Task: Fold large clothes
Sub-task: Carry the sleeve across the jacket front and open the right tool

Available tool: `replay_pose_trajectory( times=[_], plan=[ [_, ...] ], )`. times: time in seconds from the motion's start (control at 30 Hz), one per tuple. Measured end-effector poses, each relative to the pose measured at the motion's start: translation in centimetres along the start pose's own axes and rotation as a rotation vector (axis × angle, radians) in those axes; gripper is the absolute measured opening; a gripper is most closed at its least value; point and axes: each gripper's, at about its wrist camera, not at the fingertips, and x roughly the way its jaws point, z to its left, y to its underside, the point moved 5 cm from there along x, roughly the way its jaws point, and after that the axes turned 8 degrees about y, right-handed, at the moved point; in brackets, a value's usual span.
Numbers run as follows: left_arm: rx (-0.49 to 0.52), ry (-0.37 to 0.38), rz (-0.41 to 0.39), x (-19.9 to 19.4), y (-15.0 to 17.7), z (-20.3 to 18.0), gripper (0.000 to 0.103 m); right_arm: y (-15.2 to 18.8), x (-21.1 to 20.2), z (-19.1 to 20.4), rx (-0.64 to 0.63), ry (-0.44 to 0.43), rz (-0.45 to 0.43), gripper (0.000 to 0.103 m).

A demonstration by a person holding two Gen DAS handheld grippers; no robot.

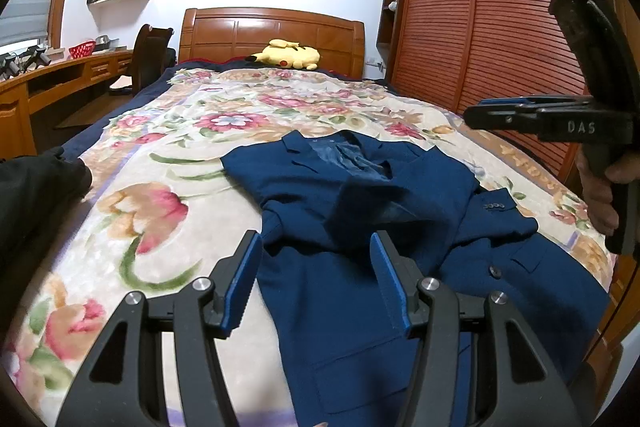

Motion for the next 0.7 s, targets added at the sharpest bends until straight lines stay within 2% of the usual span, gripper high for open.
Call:
replay_pose_trajectory(
  times=[0.1, 0.23, 0.57, 0.7],
  plan=[
    [-0.001, -0.001, 0.005, 0.1, 0.1, 0.0, 0.055, 0.4, -0.3, -1.3, 0.015, 0.028, 0.0, 0.058],
    [0.006, 0.0, 0.012, 0.3, 0.1, -0.1, 0.055, 2.5, 0.4, -3.5, 0.042, 0.072, 0.037, 0.058],
    [0.026, -0.002, 0.039, 0.9, 0.7, -0.6, 0.055, 11.6, 3.2, -8.9, 0.145, 0.159, 0.192, 0.058],
    [0.033, -0.007, 0.054, 1.3, 0.9, -0.8, 0.055, 14.1, 4.0, -10.3, 0.177, 0.176, 0.234, 0.058]
  ],
)
